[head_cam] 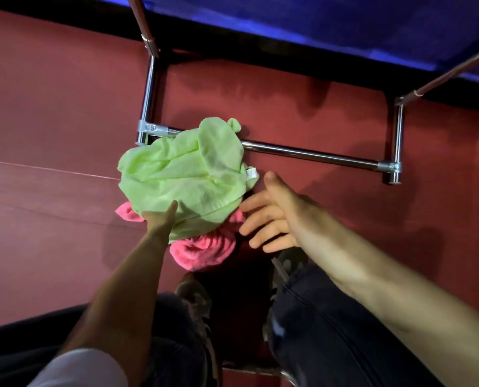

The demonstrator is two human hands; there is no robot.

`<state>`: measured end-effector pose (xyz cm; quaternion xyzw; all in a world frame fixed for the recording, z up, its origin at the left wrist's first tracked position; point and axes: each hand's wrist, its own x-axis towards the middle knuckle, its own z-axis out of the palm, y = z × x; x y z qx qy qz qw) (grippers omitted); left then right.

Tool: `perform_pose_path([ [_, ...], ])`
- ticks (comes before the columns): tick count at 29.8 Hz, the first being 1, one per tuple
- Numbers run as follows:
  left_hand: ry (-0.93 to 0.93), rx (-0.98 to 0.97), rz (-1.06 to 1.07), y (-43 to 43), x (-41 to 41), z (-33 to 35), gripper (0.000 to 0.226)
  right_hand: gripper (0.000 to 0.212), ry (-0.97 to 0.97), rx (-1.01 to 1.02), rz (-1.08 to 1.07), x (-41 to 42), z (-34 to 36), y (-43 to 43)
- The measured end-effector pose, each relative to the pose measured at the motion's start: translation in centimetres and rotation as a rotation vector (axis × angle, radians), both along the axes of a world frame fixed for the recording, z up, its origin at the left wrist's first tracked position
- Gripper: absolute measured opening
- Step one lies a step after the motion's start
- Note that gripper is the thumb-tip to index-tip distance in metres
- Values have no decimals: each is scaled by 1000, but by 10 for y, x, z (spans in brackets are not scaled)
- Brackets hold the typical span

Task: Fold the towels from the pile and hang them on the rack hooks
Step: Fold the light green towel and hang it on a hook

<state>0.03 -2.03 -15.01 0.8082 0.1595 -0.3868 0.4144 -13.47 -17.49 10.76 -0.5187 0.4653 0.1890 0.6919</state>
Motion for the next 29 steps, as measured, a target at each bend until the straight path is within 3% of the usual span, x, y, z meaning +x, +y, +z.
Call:
perform_pose_path([
  [5, -162, 64, 99, -13, -16, 25, 55, 49, 54, 17, 17, 2, -4, -3],
  [7, -278, 64, -18, -29, -23, 48, 44, 51, 57, 11, 20, 4, -1, -3],
  [9, -317, -80, -150, -48, -28, 74, 36, 53, 40, -10, 11, 4, 4, -2],
  [15, -25, -441, -43, -96, -38, 156, 12, 43, -54, -204, -177, 2, 12, -8],
  [20, 44, -666, -4, -100, -42, 240, 17, 30, -259, -398, -347, -11, 36, -11],
  [25, 59, -800, -189, -93, -42, 335, 26, 40, -485, -586, -262, -23, 68, 0],
  [29, 106, -918, -285, -71, -55, 418, 45, 44, -617, -688, -346, -46, 118, 13],
])
